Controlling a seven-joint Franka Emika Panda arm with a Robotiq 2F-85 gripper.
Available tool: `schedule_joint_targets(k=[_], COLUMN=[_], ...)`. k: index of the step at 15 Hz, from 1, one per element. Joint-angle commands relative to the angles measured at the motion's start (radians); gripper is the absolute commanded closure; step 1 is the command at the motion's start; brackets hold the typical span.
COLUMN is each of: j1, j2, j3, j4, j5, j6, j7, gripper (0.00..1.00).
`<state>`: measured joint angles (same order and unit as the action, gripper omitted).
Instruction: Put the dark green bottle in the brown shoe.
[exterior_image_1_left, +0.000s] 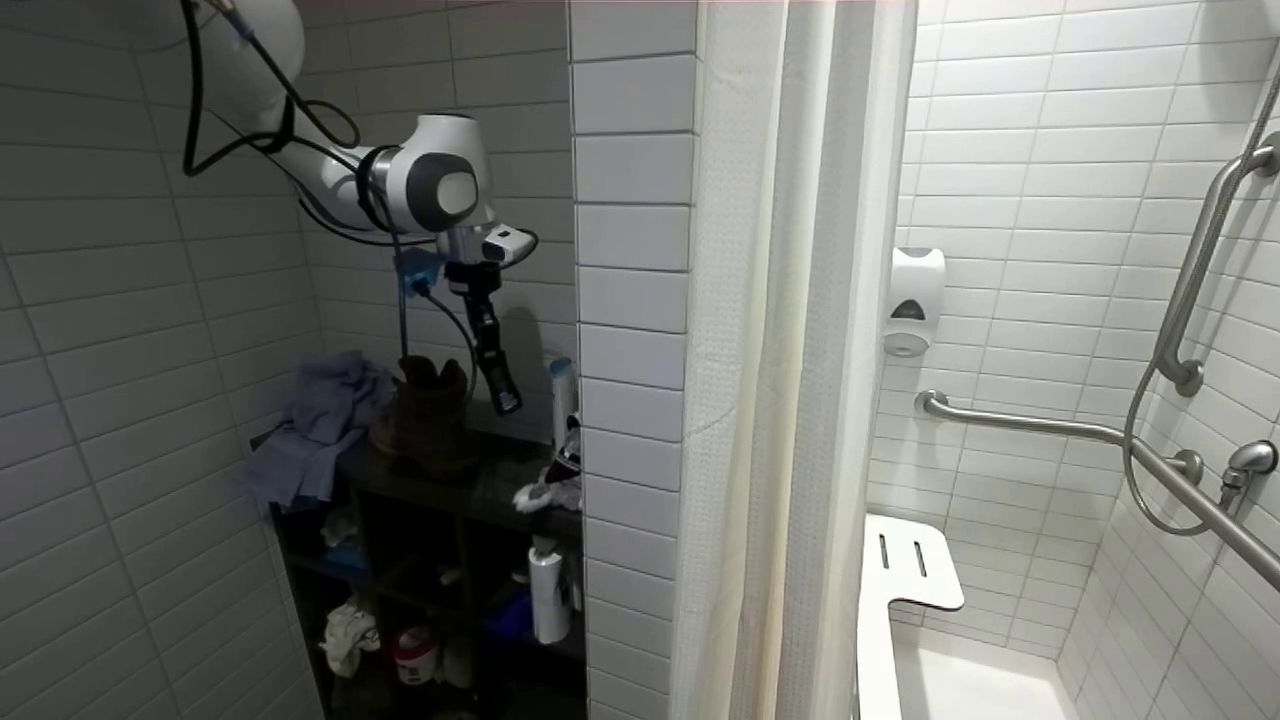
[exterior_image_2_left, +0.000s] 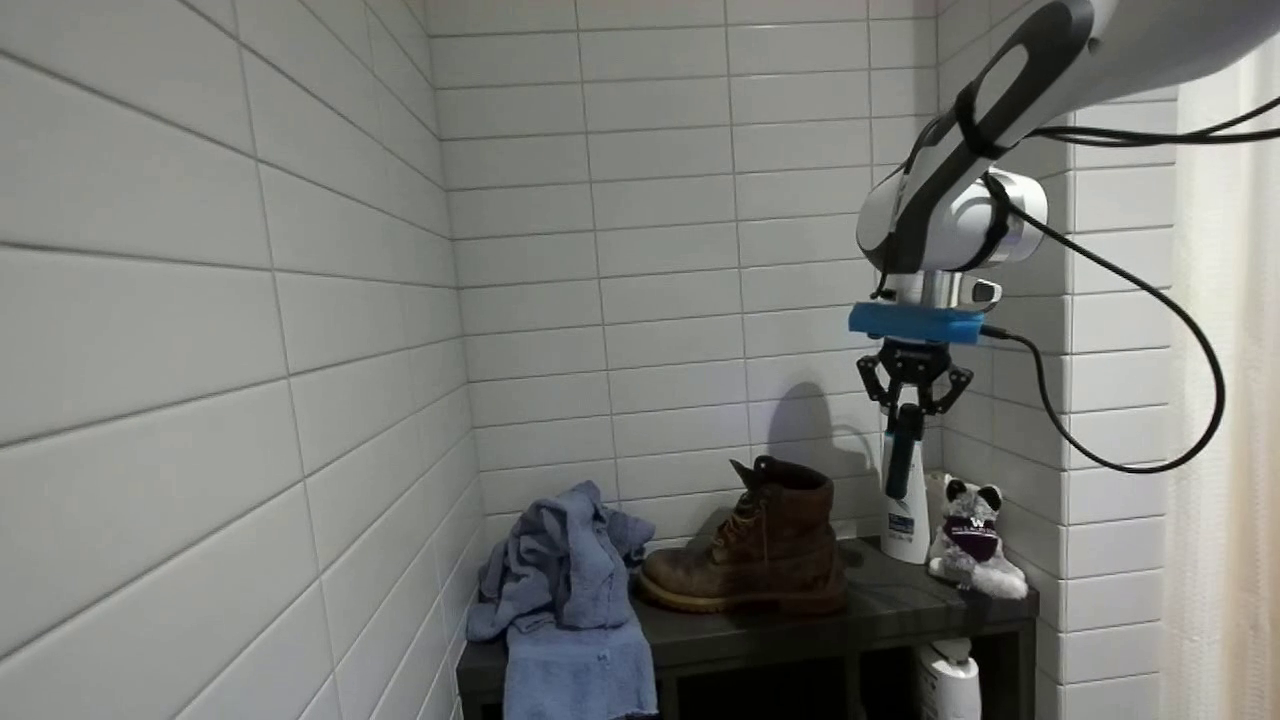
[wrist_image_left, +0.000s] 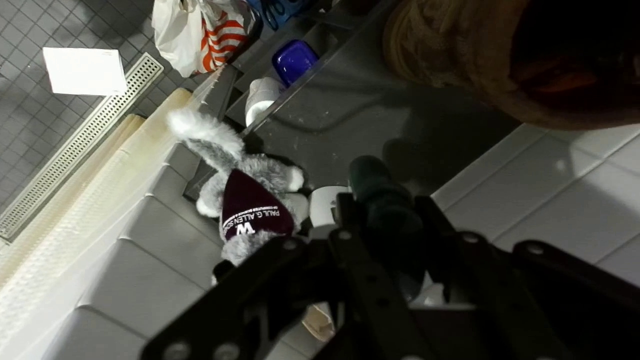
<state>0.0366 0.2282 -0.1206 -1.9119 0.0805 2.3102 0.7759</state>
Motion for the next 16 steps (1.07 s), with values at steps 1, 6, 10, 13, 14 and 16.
schedule_joint_targets(k=[1,6,10,13,14,16], j1=[0.02,0.037,0.04,0.041,0.041,0.044], j2=[-0.062,-0.098,-0.129,-0.145,-0.145,-0.142], j3=[0.023,0.053,0.075,0.088,0.092,0.101], j4=[-0.057,-0.077,-0.092,-0.102,-0.103,-0.098], j5=[-0.057,-0.101,-0.122,-0.135,-0.14,-0.155], j6=[0.035,0.057,0.068,0.075,0.078,0.077], j7=[0.026,0.033,0.034,0.035,0.037,0.041], gripper=[0.92,0.92,0.92,0.92,0.92,0.92])
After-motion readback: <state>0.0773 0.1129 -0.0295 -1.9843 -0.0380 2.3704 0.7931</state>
